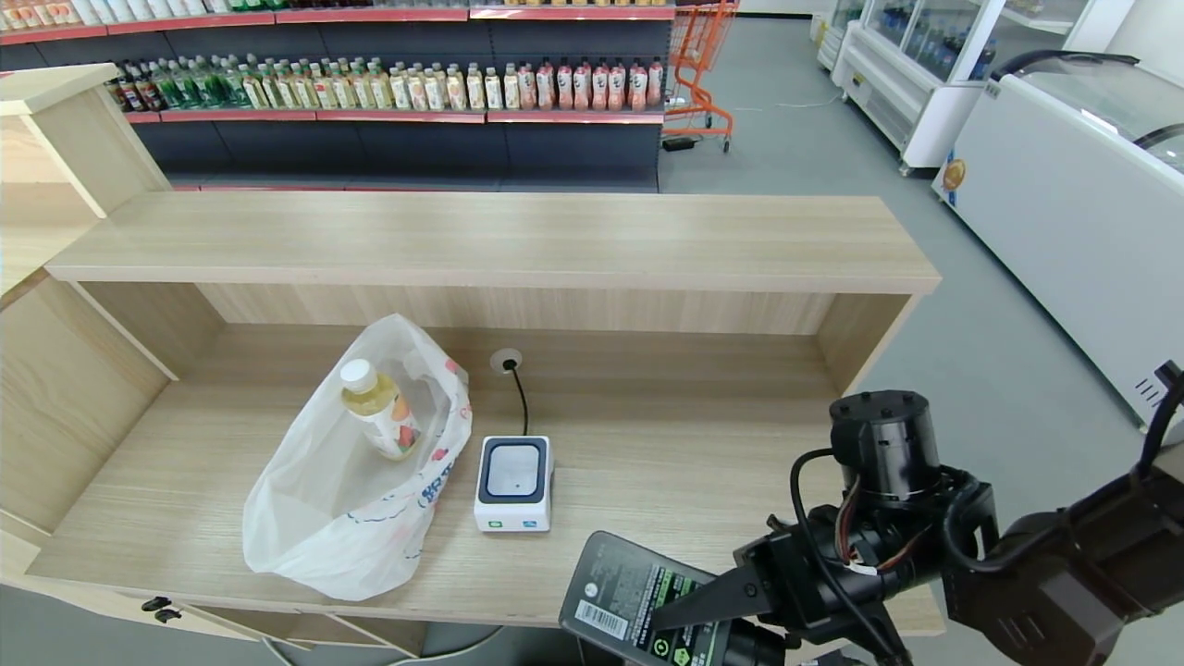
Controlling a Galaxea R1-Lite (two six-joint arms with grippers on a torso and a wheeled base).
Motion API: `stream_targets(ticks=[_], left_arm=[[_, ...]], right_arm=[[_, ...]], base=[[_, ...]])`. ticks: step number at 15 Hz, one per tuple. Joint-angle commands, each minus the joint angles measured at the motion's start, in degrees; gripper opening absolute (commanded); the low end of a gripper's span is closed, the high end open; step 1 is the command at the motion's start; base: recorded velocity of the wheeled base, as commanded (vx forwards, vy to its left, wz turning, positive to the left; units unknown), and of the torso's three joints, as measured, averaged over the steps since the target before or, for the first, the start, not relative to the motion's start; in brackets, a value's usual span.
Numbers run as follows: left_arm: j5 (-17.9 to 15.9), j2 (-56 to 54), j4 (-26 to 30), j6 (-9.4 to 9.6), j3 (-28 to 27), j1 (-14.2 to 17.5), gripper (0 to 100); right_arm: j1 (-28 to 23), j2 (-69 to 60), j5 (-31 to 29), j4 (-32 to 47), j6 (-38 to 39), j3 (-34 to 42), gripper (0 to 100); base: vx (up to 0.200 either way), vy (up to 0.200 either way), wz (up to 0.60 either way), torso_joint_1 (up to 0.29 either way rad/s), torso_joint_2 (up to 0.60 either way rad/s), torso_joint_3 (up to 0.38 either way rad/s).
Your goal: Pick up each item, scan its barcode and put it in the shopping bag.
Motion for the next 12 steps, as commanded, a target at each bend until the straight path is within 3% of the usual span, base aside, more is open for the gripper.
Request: stream_targets(ticks=[1, 9, 11, 12], left_arm=[[0.0, 0.0, 0.0, -0.01, 0.0, 0.0, 100], [0.0, 0.0, 0.0, -0.01, 0.0, 0.0, 100], [0.0, 0.0, 0.0, -0.01, 0.0, 0.0, 100], [0.0, 0.0, 0.0, -0.01, 0.0, 0.0, 100]], right_arm=[[0.0, 2.1, 0.0, 0.0, 0.0, -0.6, 0], [0.1, 1.6, 0.0, 0.3, 1.0, -0.5, 0], [1.9, -1.1, -0.1, 0.5, 8.6, -0.5, 0], [4.8, -4.1, -1.2, 0.3, 17.0, -1.5, 0]], base=[[0.000, 0.000, 0.00, 0.000, 0.00, 0.000], [0.000, 0.000, 0.00, 0.000, 0.00, 0.000], [0.000, 0.000, 0.00, 0.000, 0.00, 0.000], [0.000, 0.000, 0.00, 0.000, 0.00, 0.000]])
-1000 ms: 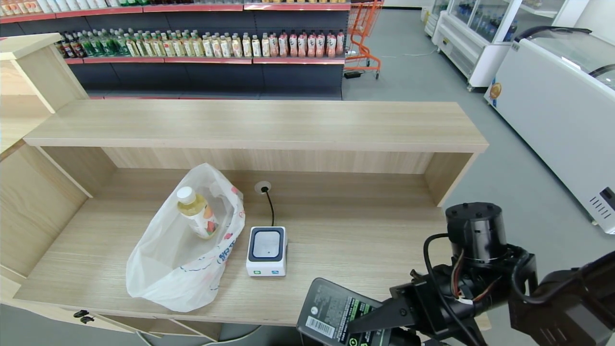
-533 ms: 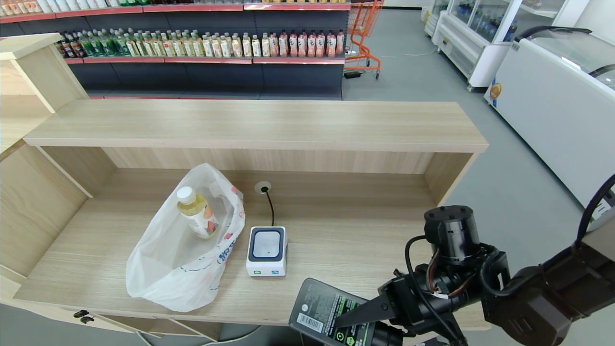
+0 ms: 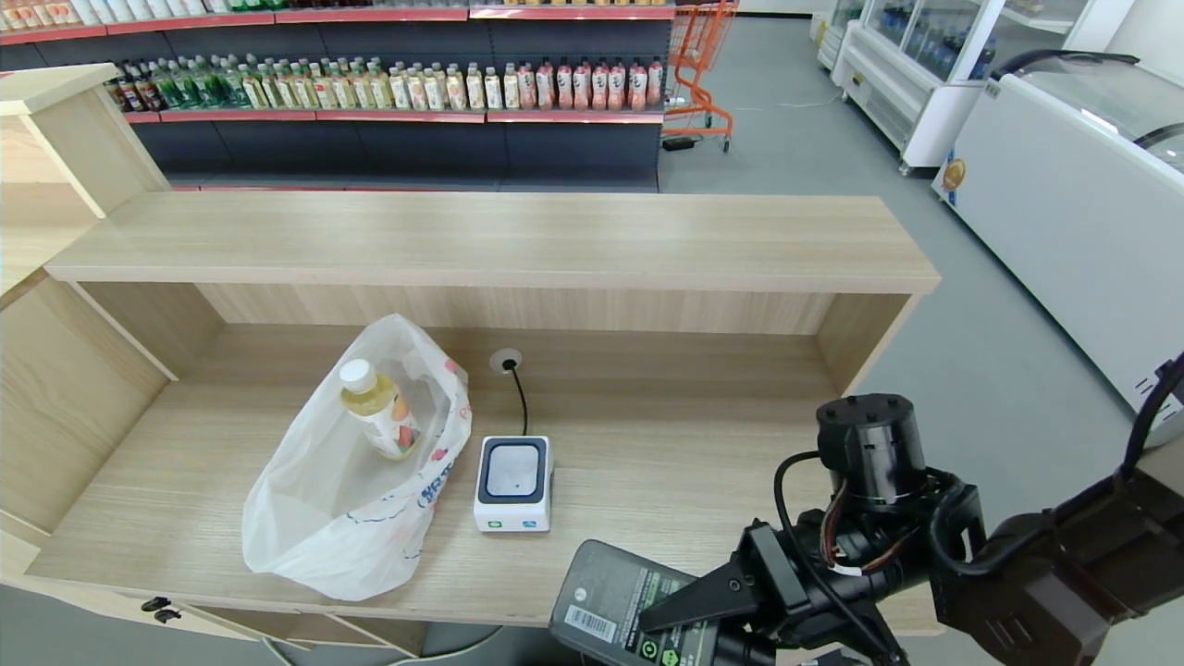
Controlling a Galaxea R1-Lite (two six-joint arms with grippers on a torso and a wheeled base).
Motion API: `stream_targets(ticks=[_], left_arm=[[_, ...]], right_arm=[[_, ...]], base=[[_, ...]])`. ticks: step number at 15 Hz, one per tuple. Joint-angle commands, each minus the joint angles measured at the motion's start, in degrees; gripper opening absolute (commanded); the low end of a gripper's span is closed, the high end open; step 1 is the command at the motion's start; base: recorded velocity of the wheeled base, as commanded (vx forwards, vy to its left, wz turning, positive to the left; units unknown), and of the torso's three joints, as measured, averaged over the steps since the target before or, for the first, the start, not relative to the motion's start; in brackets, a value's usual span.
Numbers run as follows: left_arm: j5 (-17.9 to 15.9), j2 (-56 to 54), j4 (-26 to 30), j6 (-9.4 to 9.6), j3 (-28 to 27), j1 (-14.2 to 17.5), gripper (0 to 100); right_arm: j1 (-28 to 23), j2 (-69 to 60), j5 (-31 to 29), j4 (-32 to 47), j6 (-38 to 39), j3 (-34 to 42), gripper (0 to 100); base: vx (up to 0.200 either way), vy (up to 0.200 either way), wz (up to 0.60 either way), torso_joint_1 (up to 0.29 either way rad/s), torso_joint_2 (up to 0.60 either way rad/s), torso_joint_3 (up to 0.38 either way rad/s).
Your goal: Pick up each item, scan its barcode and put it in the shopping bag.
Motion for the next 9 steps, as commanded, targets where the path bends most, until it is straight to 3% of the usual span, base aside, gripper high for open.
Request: stream_targets(ticks=[1, 4, 5, 7, 9], left_arm=[[0.0, 0.0, 0.0, -0.01, 0.1, 0.0, 100], [0.0, 0.0, 0.0, -0.01, 0.0, 0.0, 100], [0.0, 0.0, 0.0, -0.01, 0.0, 0.0, 100], [0.0, 0.0, 0.0, -0.01, 0.0, 0.0, 100], [0.0, 0.0, 0.0, -0.01, 0.0, 0.0, 100]], right_arm=[[4.0, -8.3, -4.7, 0.0, 10.4, -2.4, 0], [3.2, -23.3, -21.8, 3.9, 28.2, -0.6, 0], [3.2, -23.3, -21.8, 3.9, 28.2, -0.6, 0], [-3.2, -33.9, -23.9, 11.4, 57.9, 2.6, 0], [-13.5, -38.8, -30.6, 11.6, 87.3, 4.0, 0]], base=[[0.000, 0.000, 0.00, 0.000, 0.00, 0.000], [0.000, 0.000, 0.00, 0.000, 0.00, 0.000], [0.000, 0.000, 0.00, 0.000, 0.00, 0.000], [0.000, 0.000, 0.00, 0.000, 0.00, 0.000], [0.000, 0.000, 0.00, 0.000, 0.00, 0.000]])
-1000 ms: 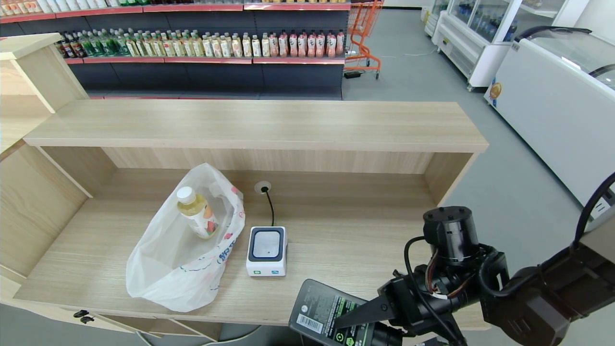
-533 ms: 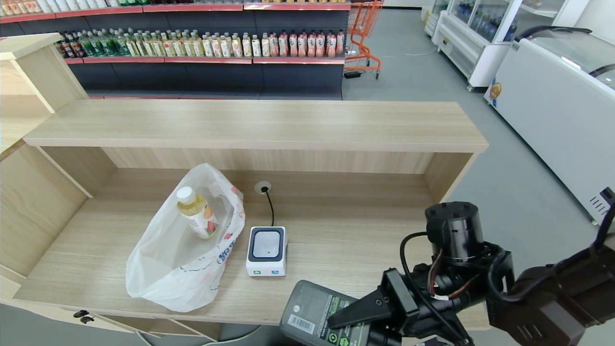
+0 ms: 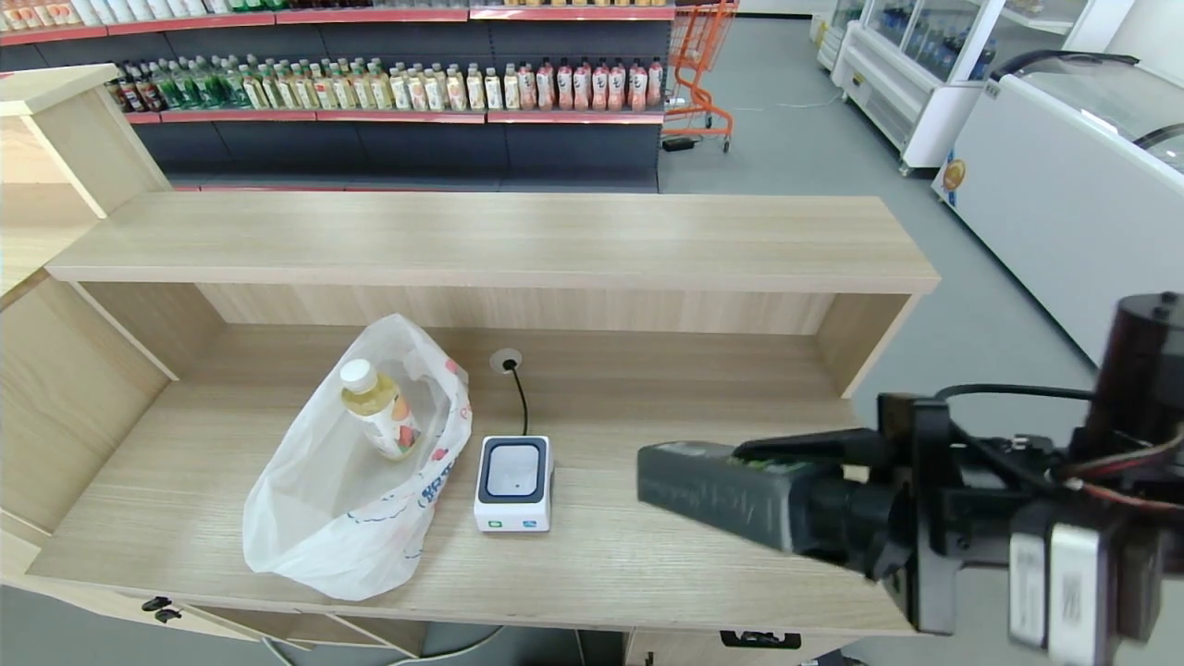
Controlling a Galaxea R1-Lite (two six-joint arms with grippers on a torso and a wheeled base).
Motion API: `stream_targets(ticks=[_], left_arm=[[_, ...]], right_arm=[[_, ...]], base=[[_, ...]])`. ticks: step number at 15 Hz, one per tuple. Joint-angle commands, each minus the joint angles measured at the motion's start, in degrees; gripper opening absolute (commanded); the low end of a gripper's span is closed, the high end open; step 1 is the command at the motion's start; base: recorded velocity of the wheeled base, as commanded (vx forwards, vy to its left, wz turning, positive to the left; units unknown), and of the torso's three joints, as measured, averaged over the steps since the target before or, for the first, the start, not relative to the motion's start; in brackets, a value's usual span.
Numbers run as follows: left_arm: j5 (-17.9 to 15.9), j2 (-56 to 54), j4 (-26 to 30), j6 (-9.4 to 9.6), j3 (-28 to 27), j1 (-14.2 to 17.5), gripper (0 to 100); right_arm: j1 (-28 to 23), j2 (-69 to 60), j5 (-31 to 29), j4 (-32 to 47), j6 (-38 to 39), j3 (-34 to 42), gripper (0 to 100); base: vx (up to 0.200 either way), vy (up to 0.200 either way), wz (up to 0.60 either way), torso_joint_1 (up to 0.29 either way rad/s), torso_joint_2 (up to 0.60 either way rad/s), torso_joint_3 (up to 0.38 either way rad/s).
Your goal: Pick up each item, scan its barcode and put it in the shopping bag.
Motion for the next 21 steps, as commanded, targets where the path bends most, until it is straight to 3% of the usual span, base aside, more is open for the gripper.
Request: stream_targets(ticks=[1, 2, 3, 4, 8, 19, 21], left_arm=[[0.0, 0.0, 0.0, -0.01, 0.0, 0.0, 100], [0.0, 0.0, 0.0, -0.01, 0.0, 0.0, 100], [0.0, 0.0, 0.0, -0.01, 0.0, 0.0, 100], [0.0, 0.0, 0.0, -0.01, 0.0, 0.0, 100], [0.0, 0.0, 0.0, -0.01, 0.1, 0.0, 100], [0.0, 0.0, 0.0, 0.17, 0.0, 0.0, 100], [0.0, 0.0, 0.0, -0.01, 0.1, 0.0, 100]], right_arm=[[-12.1, -11.5, -11.7, 2.0, 33.2, 4.2, 0], [-12.3, -11.2, -16.1, 2.0, 41.9, 5.1, 0], [-12.0, -10.3, -20.5, 2.7, 56.3, 5.8, 0], [-11.9, -9.3, -20.5, 4.9, 65.5, 5.8, 0], [-11.5, -6.5, -20.5, 8.2, 82.0, 5.9, 0], [-11.4, -4.7, -16.4, 8.1, 89.5, 6.3, 0], [-11.3, -4.5, -16.3, 8.1, 89.6, 6.1, 0]], base=[[0.000, 0.000, 0.00, 0.000, 0.00, 0.000], [0.000, 0.000, 0.00, 0.000, 0.00, 0.000], [0.000, 0.000, 0.00, 0.000, 0.00, 0.000], [0.000, 0.000, 0.00, 0.000, 0.00, 0.000], [0.000, 0.000, 0.00, 0.000, 0.00, 0.000], [0.000, 0.000, 0.00, 0.000, 0.00, 0.000], [0.000, 0.200, 0.00, 0.002, 0.00, 0.002]])
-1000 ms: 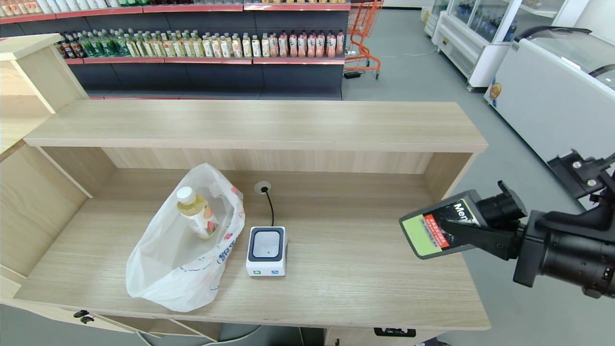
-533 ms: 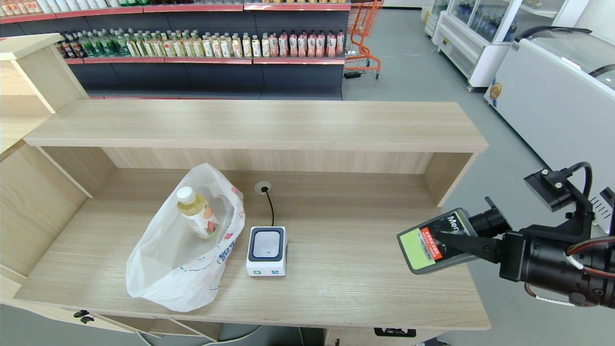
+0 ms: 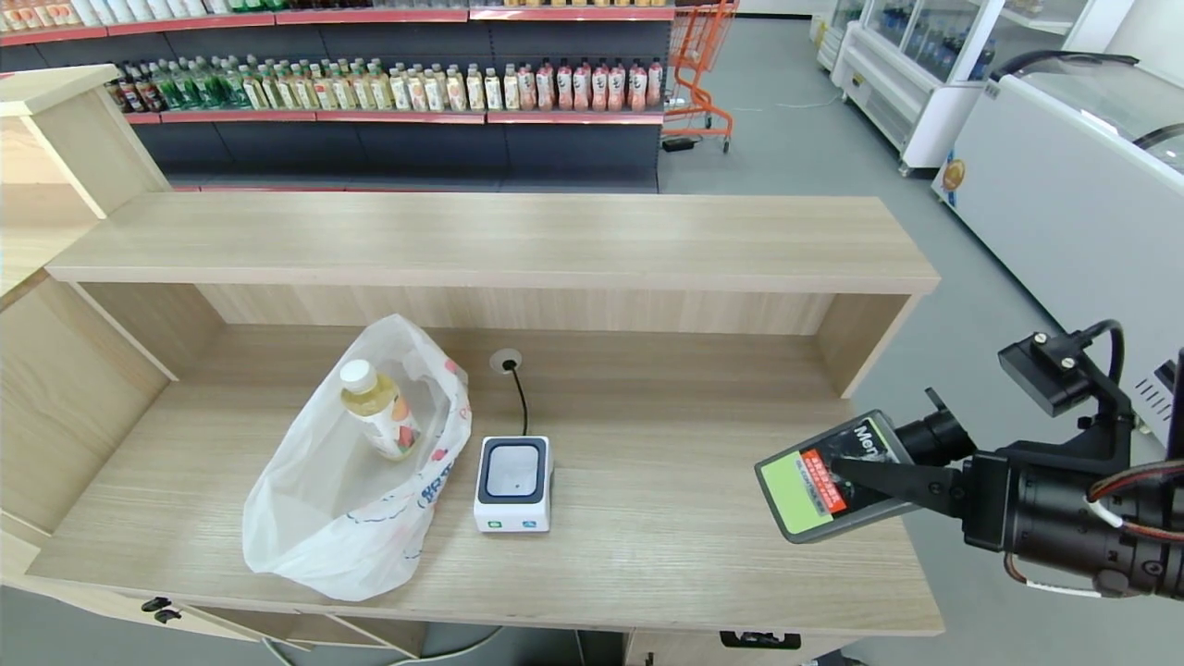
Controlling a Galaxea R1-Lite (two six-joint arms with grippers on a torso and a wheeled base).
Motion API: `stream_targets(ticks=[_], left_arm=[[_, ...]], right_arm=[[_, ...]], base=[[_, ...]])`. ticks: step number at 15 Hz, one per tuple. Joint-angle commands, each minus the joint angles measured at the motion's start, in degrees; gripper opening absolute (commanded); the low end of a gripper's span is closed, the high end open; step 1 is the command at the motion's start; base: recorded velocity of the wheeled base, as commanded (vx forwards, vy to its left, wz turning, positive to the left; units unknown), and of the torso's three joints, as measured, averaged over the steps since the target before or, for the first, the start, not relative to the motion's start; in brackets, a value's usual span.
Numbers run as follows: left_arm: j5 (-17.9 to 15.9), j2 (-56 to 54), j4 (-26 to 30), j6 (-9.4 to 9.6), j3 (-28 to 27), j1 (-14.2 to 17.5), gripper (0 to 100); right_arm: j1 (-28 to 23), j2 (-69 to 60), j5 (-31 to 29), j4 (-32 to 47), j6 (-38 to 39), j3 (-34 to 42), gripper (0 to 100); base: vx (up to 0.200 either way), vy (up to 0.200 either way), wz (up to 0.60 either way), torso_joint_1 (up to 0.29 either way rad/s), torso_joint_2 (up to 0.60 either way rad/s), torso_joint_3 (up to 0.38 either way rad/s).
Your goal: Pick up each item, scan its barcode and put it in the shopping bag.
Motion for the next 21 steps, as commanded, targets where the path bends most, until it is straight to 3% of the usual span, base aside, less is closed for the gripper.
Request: stream_targets(ticks=[1, 6, 10, 14, 21], left_arm=[[0.0, 0.0, 0.0, -0.02, 0.0, 0.0, 100], [0.0, 0.0, 0.0, 0.07, 0.0, 0.0, 100], [0.0, 0.0, 0.0, 0.15, 0.0, 0.0, 100], [0.0, 0.0, 0.0, 0.07, 0.0, 0.0, 100], [0.0, 0.0, 0.0, 0.07, 0.0, 0.0, 100]], right_arm=[[0.5, 0.4, 0.6, 0.0, 0.3, -0.1, 0], [0.8, 5.2, 1.8, -0.6, -0.5, -1.1, 0], [0.7, 17.0, 1.3, -8.8, -2.8, -3.4, 0], [0.8, 29.8, -1.2, -9.6, -8.7, -11.7, 0], [2.7, 41.2, -1.3, -9.8, -9.0, -21.8, 0]], base=[[0.000, 0.200, 0.00, -0.002, 0.00, 0.002], [0.000, 0.200, 0.00, 0.004, 0.00, 0.001], [0.000, 0.200, 0.00, 0.001, 0.00, 0.004], [0.000, 0.000, 0.00, 0.000, 0.00, 0.000], [0.000, 0.000, 0.00, 0.000, 0.00, 0.000]])
